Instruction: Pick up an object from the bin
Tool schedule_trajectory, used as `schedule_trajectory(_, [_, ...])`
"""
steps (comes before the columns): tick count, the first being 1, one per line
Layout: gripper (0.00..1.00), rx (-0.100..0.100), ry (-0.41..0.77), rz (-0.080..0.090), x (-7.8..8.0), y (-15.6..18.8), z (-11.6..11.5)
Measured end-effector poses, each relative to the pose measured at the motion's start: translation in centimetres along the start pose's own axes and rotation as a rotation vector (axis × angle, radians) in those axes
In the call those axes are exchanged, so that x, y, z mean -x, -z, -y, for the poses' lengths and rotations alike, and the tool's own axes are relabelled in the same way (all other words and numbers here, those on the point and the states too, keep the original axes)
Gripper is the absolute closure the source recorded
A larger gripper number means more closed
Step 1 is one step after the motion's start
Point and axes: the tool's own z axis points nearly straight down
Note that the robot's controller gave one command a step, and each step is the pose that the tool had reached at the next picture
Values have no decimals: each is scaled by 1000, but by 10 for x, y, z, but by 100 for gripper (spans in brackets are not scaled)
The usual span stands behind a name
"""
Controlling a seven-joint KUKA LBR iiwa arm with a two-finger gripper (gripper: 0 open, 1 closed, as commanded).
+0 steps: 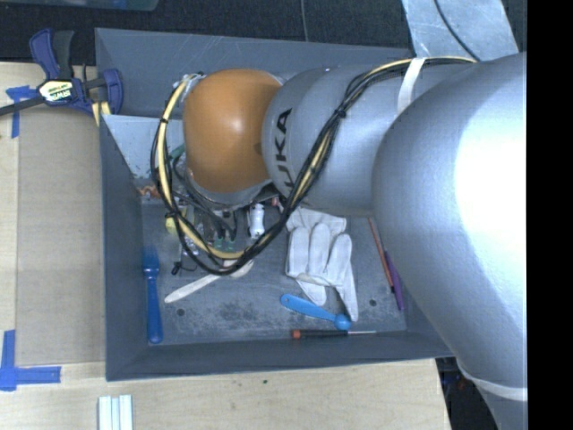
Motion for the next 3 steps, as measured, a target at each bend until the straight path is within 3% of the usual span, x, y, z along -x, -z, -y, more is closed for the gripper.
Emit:
schedule_trajectory(1, [0, 2, -4, 8, 3, 5, 1])
schedule_trajectory(2, [0, 1, 320, 3, -41, -62, -1])
schedule_trajectory(3, [0, 1, 460, 14, -35, -60, -11])
